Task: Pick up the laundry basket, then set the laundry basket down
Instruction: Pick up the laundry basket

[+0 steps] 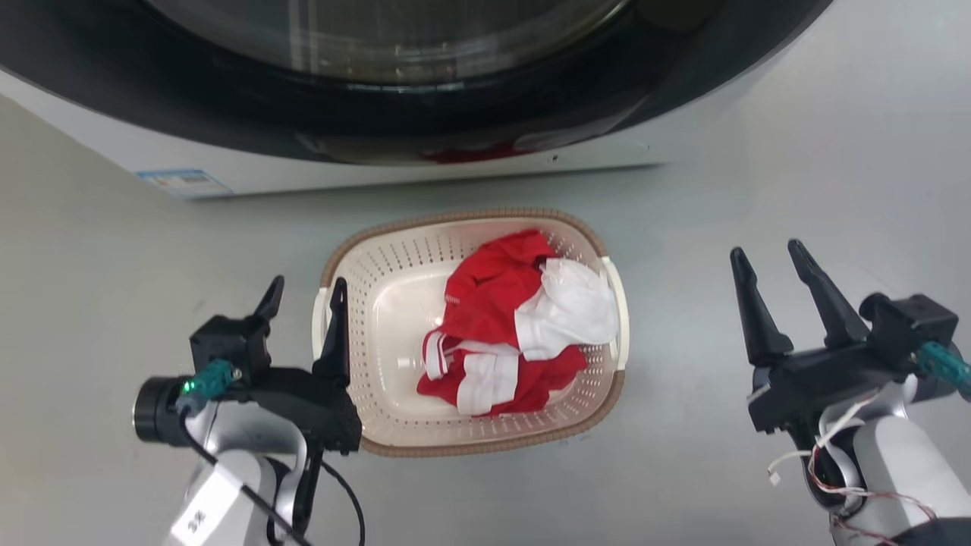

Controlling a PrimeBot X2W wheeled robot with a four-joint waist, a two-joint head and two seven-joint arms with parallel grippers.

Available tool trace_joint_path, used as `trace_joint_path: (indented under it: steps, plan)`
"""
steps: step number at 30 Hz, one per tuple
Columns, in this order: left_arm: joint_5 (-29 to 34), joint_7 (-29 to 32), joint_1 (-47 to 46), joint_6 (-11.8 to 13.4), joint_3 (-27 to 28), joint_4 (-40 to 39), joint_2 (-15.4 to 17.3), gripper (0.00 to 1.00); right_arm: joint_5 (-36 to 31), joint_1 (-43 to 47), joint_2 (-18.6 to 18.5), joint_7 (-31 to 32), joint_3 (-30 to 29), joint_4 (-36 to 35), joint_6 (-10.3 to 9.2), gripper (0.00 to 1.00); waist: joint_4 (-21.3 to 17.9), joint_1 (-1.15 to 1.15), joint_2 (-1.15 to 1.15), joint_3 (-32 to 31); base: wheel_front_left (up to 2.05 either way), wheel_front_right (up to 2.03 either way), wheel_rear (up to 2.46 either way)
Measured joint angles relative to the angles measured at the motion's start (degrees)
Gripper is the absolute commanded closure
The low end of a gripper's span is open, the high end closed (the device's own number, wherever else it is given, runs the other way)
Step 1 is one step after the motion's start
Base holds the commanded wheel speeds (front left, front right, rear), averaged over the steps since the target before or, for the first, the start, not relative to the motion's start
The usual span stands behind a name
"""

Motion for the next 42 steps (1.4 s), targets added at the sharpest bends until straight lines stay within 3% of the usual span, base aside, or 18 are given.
trace_joint_path:
  steps: [20,42]
  plan:
    - [-1.49,3.94,-12.83,-1.58,1.07,15.72,0.62,0.0,0.21,-10.03,2.66,1.24,4.93,10.23,1.47,0.0,-0.1,0.0,0.0,14.29,0.0,0.0,0.0]
    - [-2.03,3.58,-21.66,-5.59,1.22,29.47,1.48,0.0,1.69,-19.04,4.81,-0.49,9.36,21.17,2.29,0.0,-0.87,-0.01,0.0,21.26,0.0,0.0,0.0]
